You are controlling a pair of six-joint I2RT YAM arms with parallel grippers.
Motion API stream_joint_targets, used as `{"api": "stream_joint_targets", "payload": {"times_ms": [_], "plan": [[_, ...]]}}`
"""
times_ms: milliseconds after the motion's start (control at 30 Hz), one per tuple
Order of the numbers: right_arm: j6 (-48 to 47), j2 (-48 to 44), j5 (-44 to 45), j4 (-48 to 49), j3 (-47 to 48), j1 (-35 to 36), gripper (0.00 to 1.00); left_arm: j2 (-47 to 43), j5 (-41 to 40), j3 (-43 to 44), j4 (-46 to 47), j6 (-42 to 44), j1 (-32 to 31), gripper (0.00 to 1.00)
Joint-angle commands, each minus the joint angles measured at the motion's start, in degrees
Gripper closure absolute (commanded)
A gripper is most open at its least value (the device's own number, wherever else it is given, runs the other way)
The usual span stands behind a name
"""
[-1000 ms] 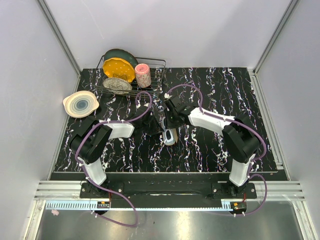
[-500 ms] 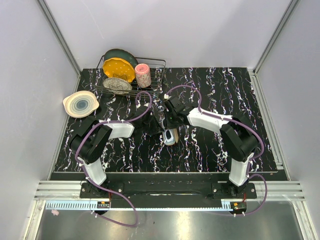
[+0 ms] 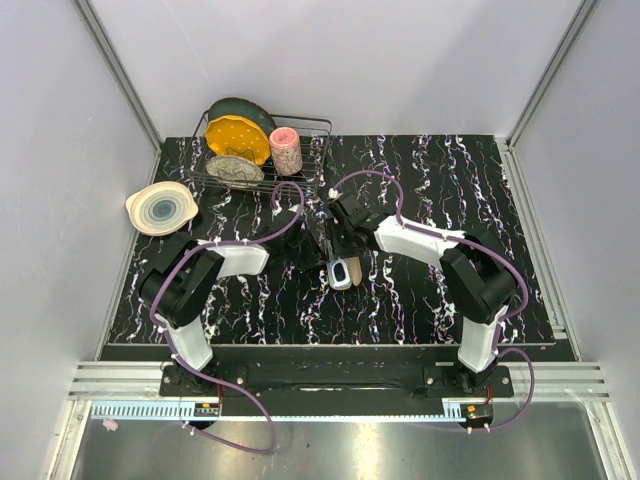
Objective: Organize the sunglasses
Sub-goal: Adjust the sunglasses in the sunglasses case.
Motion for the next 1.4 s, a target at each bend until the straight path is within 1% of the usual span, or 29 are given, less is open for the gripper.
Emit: {"api": "stream_joint_targets", "payload": {"times_ms": [0,300,367,433,500,667,767,800,900,1000,1100,1167,1233,1267,1367], "plan": [[-0.7,-3.31,3.07,-4.02,0.7,-0.74,0.49,1.49,-0.59,0.62,-1.4,0.55,0.32,1.0],[-0.69,-4.89,5.09,-6.83,0.71,-0.74,0.47,1.76,-0.67,0.62,-1.31,0.37,0.14,1.0],[-0.52,-5.07,5.27,-6.92,0.36,-0.82,0.5,1.84,-0.5,0.71,-1.31,0.37,0.14,1.0],[-0.52,-4.81,5.44,-7.27,0.44,-0.74,0.53,1.93,-0.59,0.62,-1.31,0.46,0.14,1.0],[-0.52,-4.28,6.23,-7.45,0.44,-0.74,0.54,2.02,-0.5,0.79,-1.4,0.46,0.23,1.0],[-1.66,-1.13,8.07,-9.29,2.37,-0.65,0.52,2.28,-0.24,0.79,-1.31,0.46,0.14,1.0],[-2.19,0.37,8.26,-10.0,3.6,-0.47,0.54,2.37,-0.24,0.88,-1.4,0.46,0.14,1.0],[-2.19,0.64,8.17,-10.0,3.61,-0.47,0.59,2.28,-0.32,0.88,-1.31,0.54,0.14,1.0],[-2.36,1.26,7.99,-10.17,3.69,-0.3,0.63,2.2,-0.32,0.88,-1.4,0.63,0.14,1.0],[-2.63,2.05,8.17,-10.96,3.78,-0.12,0.64,2.28,-0.15,0.97,-1.48,0.72,0.14,1.0],[-2.89,2.4,9.48,-11.58,3.69,0.23,0.6,2.37,-0.15,0.97,-1.4,0.72,0.14,1.0],[-3.07,2.84,9.57,-11.67,3.69,0.32,0.6,2.46,-0.06,0.88,-1.4,0.63,0.14,1.0],[-3.07,3.1,9.75,-11.58,3.61,0.49,0.61,2.55,-0.06,0.88,-1.4,0.63,0.14,1.0],[-3.07,3.45,9.84,-11.58,3.61,0.49,0.64,2.55,-0.06,0.97,-1.48,0.72,0.14,1.0],[-3.07,3.89,10.1,-11.58,3.78,0.49,0.69,2.55,-0.06,0.88,-1.4,0.81,0.14,1.0]]}}
